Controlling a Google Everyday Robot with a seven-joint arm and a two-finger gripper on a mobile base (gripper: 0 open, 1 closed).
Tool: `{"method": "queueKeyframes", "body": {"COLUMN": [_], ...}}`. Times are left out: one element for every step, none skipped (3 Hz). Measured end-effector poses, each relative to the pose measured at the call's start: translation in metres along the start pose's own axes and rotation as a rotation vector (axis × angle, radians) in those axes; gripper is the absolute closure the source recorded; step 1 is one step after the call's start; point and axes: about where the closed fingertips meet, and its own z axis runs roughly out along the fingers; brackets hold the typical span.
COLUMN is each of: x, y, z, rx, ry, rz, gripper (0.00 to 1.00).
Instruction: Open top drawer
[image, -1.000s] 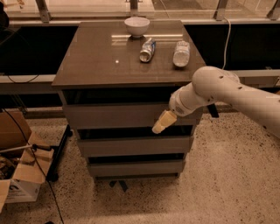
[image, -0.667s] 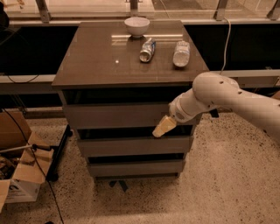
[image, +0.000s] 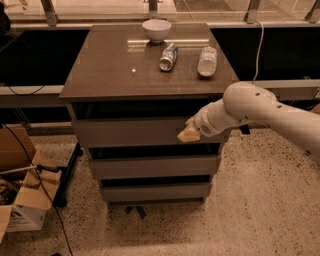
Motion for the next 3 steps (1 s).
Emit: {"method": "queueKeyframes", "body": {"x": [-0.021, -0.030, -0.028], "y": [-0.018, -0.029, -0.028], "z": [-0.026, -0.029, -0.019], "rx": [0.083, 0.097, 0.076], "ry": [-0.068, -0.088, -0.081], "rz": [-0.024, -0.030, -0.022], "gripper": [0.16, 0.00, 0.00]}}
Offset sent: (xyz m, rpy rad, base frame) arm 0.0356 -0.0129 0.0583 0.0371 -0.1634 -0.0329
